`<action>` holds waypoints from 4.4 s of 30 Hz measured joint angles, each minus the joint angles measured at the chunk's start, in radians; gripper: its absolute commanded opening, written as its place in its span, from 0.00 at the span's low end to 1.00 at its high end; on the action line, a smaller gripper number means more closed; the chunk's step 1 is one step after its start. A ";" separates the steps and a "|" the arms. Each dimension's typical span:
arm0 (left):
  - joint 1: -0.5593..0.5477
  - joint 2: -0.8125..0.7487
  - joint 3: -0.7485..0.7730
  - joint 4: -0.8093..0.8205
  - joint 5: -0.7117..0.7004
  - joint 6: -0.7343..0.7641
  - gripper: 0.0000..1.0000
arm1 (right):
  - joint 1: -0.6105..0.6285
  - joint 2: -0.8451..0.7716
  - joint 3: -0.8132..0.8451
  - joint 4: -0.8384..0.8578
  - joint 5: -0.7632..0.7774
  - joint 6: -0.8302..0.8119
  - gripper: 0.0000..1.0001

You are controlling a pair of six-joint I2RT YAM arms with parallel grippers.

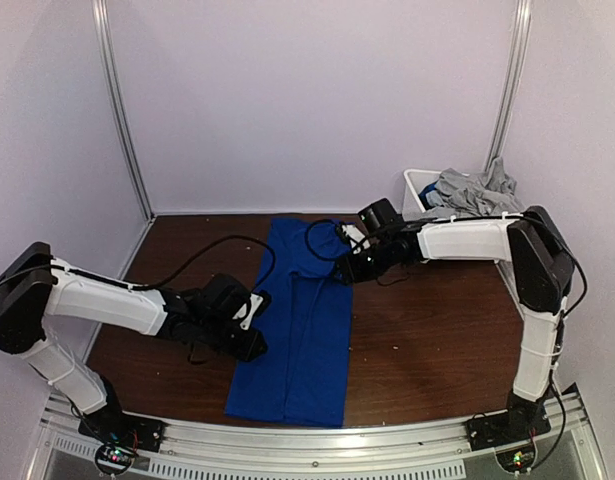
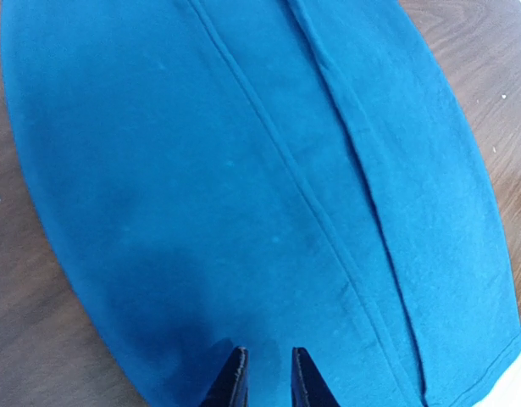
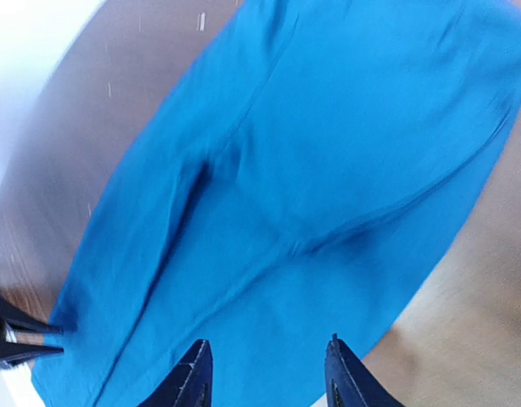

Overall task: Fold and stack the mixed laundry pile
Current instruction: Adjust the rectangle-folded T-shirt at the center of the board, then pick up the rectangle-folded T-shirt from the center of the board.

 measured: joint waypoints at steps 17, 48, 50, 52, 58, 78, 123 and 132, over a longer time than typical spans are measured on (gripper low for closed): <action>-0.173 0.173 0.069 0.129 -0.035 -0.142 0.19 | -0.033 0.078 -0.141 0.080 -0.038 0.034 0.37; -0.520 -0.385 -0.292 -0.008 -0.131 -0.508 0.39 | 0.265 -0.721 -0.935 0.061 -0.190 0.373 0.48; -0.551 -0.350 -0.296 0.011 -0.137 -0.556 0.39 | 0.292 -0.721 -0.961 0.077 -0.187 0.406 0.47; -0.563 -0.333 -0.305 0.026 -0.143 -0.593 0.39 | 0.319 -0.718 -0.988 0.105 -0.182 0.440 0.47; -0.565 -0.329 -0.340 0.059 -0.173 -0.676 0.39 | 0.387 -0.676 -1.012 0.202 -0.169 0.514 0.47; -0.564 -0.217 -0.353 0.257 -0.176 -0.752 0.22 | 0.523 -0.523 -1.011 0.477 -0.150 0.660 0.23; -0.599 -0.170 -0.262 0.118 -0.180 -0.767 0.23 | 0.564 -0.629 -1.042 0.320 -0.072 0.692 0.00; -0.599 -0.085 -0.160 0.037 -0.171 -0.752 0.13 | 0.565 -0.629 -1.042 0.319 -0.072 0.688 0.00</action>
